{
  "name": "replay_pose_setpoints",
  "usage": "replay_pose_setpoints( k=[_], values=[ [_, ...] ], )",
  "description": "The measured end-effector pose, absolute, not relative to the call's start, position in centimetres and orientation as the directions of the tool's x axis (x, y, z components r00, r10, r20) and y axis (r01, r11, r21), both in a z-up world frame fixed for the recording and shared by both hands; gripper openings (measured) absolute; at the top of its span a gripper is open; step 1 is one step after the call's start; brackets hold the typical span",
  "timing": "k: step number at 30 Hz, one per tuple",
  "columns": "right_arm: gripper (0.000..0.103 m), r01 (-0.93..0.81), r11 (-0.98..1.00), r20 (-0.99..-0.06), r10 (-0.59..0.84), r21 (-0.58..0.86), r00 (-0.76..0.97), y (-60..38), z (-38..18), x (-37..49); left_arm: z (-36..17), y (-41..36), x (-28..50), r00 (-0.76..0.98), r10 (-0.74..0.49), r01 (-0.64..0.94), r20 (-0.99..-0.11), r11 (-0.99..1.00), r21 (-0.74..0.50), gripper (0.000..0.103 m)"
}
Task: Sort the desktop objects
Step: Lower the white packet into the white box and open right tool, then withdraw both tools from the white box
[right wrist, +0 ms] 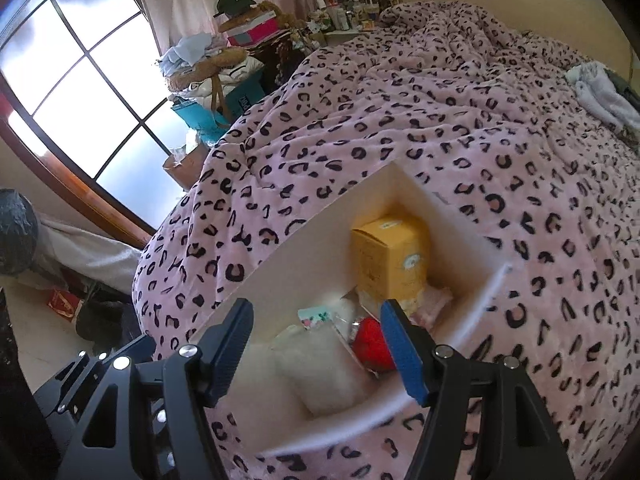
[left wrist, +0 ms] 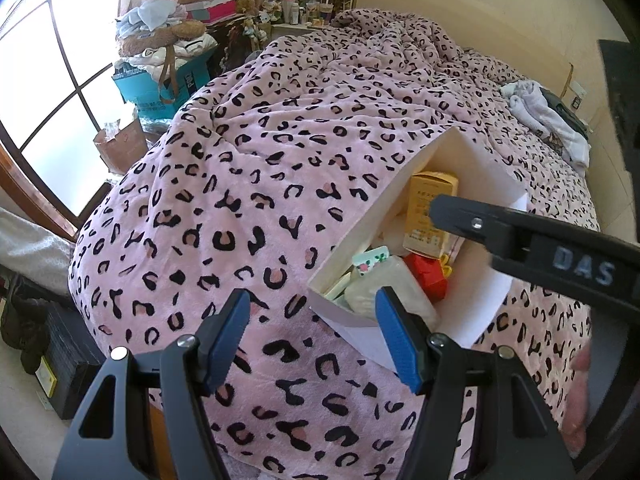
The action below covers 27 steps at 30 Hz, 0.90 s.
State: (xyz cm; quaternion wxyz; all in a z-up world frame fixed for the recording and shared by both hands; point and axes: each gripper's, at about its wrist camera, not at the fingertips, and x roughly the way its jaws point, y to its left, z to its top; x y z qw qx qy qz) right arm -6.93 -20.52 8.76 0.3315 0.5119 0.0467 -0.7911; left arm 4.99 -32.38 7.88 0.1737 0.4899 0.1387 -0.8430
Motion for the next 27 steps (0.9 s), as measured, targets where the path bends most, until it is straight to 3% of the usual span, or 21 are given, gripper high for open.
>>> replay_pose_setpoints(
  k=[7,20,24,27],
  values=[
    [0.068,0.529,-0.821,-0.868,-0.407,0.213,-0.284,-17.6,10.1,-5.9,8.5,-31.1,4.2,-0.469,-0.149,0.409,-0.87,-0.91,-0.064,0.066],
    [0.068,0.424,-0.887,-0.902,-0.323,0.183,-0.286,-12.5,7.1,-4.6,8.5,-28.5,3.9,-0.447,-0.162,0.401,-0.88,-0.916,-0.035,0.067],
    [0.068,0.416,-0.893,-0.907,-0.309,0.173,-0.286,-12.2,6.2,-3.9,8.4,-27.8,4.2,-0.442,-0.179,0.407,-0.879,-0.913,-0.019,0.077],
    [0.068,0.408,-0.898,-0.906,-0.302,0.165,-0.298,-12.0,6.0,-3.7,8.5,-27.2,4.3,-0.44,-0.208,0.416,-0.873,-0.909,0.007,0.077]
  ],
)
